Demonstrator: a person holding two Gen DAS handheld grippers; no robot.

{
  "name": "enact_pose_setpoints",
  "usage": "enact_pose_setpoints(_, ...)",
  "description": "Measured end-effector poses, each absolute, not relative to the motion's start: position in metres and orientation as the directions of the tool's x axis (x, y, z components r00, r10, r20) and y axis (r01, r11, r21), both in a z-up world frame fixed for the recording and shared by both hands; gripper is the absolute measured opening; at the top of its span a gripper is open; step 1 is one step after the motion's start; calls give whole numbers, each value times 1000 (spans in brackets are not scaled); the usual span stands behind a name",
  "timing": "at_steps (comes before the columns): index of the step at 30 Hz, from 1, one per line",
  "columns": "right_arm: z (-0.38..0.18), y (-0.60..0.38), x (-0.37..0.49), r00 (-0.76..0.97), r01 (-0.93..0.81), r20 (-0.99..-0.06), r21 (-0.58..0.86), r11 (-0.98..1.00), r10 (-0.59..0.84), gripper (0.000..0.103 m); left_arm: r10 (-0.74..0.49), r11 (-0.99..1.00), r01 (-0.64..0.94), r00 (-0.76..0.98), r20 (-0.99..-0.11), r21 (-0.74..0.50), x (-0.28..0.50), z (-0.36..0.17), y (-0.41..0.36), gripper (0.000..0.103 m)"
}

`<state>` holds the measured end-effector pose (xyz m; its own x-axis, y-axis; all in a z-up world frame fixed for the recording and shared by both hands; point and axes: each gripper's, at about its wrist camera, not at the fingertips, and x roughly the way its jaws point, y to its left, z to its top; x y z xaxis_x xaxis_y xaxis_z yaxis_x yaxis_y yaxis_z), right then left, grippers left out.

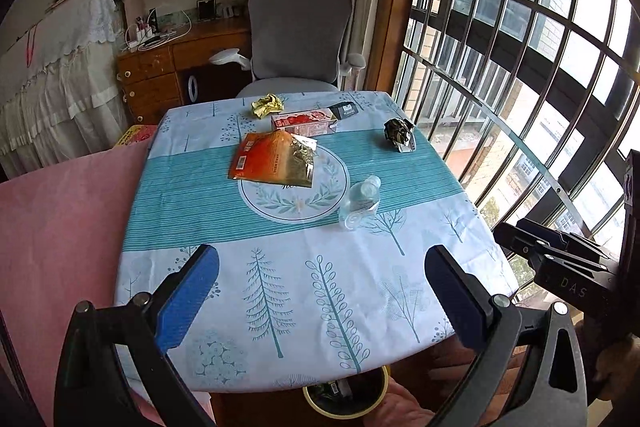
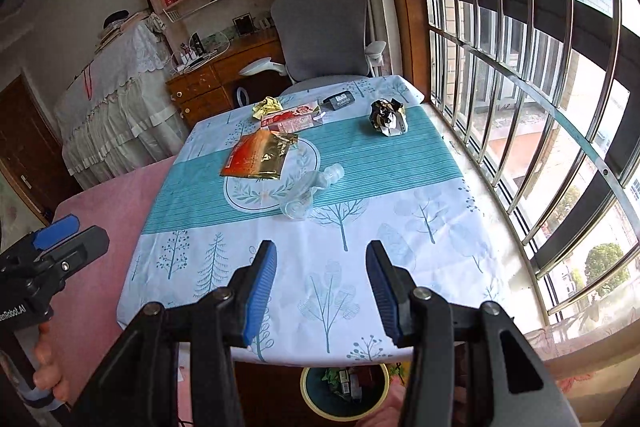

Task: Collect trash
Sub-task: 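Raise both tools back toward the table, then grasp the plastic bottle with the left gripper while the right grasps the foil ball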

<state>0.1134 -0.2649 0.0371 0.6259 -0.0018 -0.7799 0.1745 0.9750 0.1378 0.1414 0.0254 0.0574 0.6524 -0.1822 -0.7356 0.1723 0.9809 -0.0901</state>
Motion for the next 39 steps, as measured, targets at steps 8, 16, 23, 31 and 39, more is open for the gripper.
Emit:
enact_pose_setpoints(8, -9, -344, 238, 532, 162, -846, 148, 976, 40, 53, -122, 979, 202, 504, -855, -20, 272, -11, -64, 102)
enact_pose_setpoints(16, -58, -399, 333, 458, 171, -887, 144, 975, 51, 60, -28, 988, 154, 348, -937, 27, 352, -98, -104, 83)
enact_pose_setpoints(23, -83, -420, 386, 435, 157, -898, 151, 976, 69, 71, -19, 994, 111, 305, -952, 16, 371, -119, -104, 53)
enact_pose_setpoints(31, -111, -430, 435, 407, 155, -913, 100, 983, 28, 77, 10, 1000, -20, 365, -931, 3, 396, -98, -74, 52)
enact_pose_setpoints(39, -133, -427, 451, 348, 122, -933, 137, 983, 86, 62, 5, 993, -109, 378, -926, -39, 397, -83, -47, 52)
